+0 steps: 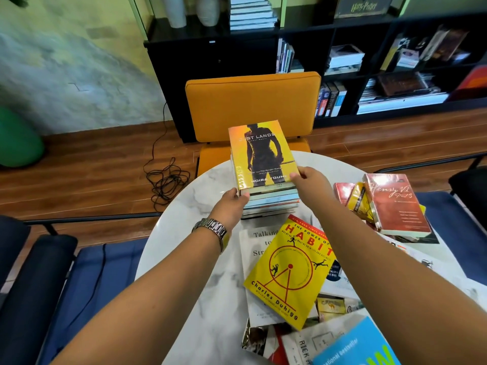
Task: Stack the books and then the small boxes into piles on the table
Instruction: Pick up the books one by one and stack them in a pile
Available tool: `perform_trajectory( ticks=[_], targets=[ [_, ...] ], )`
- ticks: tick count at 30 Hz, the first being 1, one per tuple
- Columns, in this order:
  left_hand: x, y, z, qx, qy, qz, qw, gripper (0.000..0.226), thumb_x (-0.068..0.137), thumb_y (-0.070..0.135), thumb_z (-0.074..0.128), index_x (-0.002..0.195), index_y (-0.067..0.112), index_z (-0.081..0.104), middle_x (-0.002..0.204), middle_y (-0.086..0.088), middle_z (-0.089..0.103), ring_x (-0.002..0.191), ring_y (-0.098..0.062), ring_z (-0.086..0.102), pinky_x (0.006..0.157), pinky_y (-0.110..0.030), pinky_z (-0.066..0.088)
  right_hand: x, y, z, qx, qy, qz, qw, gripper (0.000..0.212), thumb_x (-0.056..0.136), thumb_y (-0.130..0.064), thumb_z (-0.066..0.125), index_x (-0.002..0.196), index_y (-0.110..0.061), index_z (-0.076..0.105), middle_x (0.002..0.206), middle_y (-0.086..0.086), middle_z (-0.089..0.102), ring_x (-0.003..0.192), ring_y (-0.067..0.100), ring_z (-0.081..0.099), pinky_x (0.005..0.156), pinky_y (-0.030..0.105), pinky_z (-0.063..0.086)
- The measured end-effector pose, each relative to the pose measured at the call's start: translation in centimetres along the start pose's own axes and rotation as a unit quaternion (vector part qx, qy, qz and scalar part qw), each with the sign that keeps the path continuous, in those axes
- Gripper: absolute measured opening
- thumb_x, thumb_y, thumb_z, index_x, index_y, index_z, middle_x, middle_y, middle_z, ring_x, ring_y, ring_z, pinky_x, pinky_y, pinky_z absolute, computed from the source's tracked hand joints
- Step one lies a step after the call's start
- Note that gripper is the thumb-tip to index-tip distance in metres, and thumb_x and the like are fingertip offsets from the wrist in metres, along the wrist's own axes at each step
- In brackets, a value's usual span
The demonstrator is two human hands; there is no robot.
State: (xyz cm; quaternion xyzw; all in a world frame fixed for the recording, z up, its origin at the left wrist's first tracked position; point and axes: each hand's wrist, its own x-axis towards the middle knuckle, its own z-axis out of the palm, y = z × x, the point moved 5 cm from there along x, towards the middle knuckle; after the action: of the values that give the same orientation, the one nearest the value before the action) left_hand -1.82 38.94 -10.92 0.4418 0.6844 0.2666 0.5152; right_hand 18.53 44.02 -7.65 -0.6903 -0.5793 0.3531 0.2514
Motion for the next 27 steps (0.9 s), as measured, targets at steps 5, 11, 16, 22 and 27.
perform_trajectory(
  ticks=[5,11,16,22,27],
  targets=[
    [-2.8,-2.1,1.0,0.017,-0.013,-0.022,1.000,0.070,0.086,0.049,0.049,0.145,0.015,0.033,0.151,-0.008,0.035,0.135,-0.026,0.039,0.113,-0.043,0.032,-4.8,3.2,-0.8,0.061,0.020,0.027,0.998,0.047,0.096,-0.038,0.050,0.140,-0.020,0.047,0.134,0.004,0.057,0.120,0.022,0.054,0.093,0.036,0.044],
    [-5.9,-4.5,3.0,0.100,-0.018,-0.008,0.995,0.054,0.096,0.034,0.049,0.144,0.014,0.035,0.150,-0.007,0.038,0.136,-0.021,0.039,0.107,-0.027,0.032,-12.1,7.1,-1.6,0.092,0.052,0.064,0.992,0.045,0.095,-0.037,0.053,0.136,-0.020,0.051,0.134,0.006,0.055,0.116,0.021,0.055,0.094,0.038,0.046],
    [-9.0,-6.1,5.2,0.168,-0.061,-0.008,0.984,0.062,0.093,0.038,0.051,0.147,0.013,0.031,0.152,-0.008,0.035,0.136,-0.023,0.039,0.111,-0.034,0.034,-17.9,9.7,-0.2,0.136,0.051,0.121,0.982,0.034,0.094,-0.030,0.056,0.127,-0.022,0.056,0.119,0.003,0.059,0.111,0.023,0.056,0.095,0.047,0.047],
    [-11.3,-6.9,6.6,0.234,-0.058,0.014,0.970,0.060,0.089,0.042,0.052,0.140,0.014,0.040,0.138,-0.009,0.051,0.120,-0.032,0.053,0.100,-0.041,0.046,-21.9,10.5,2.0,0.214,0.008,0.232,0.949,0.051,0.094,-0.028,0.056,0.140,-0.020,0.038,0.125,0.008,0.056,0.103,0.022,0.051,0.091,0.040,0.043],
    [-12.3,-6.9,7.0,0.235,-0.048,0.005,0.971,0.062,0.093,0.036,0.052,0.147,0.013,0.030,0.147,-0.011,0.042,0.131,-0.029,0.044,0.104,-0.034,0.039,-21.8,10.2,2.3,0.217,-0.015,0.247,0.944,0.055,0.094,-0.025,0.060,0.142,-0.013,0.036,0.130,0.012,0.056,0.107,0.025,0.056,0.082,0.032,0.040]
  ],
)
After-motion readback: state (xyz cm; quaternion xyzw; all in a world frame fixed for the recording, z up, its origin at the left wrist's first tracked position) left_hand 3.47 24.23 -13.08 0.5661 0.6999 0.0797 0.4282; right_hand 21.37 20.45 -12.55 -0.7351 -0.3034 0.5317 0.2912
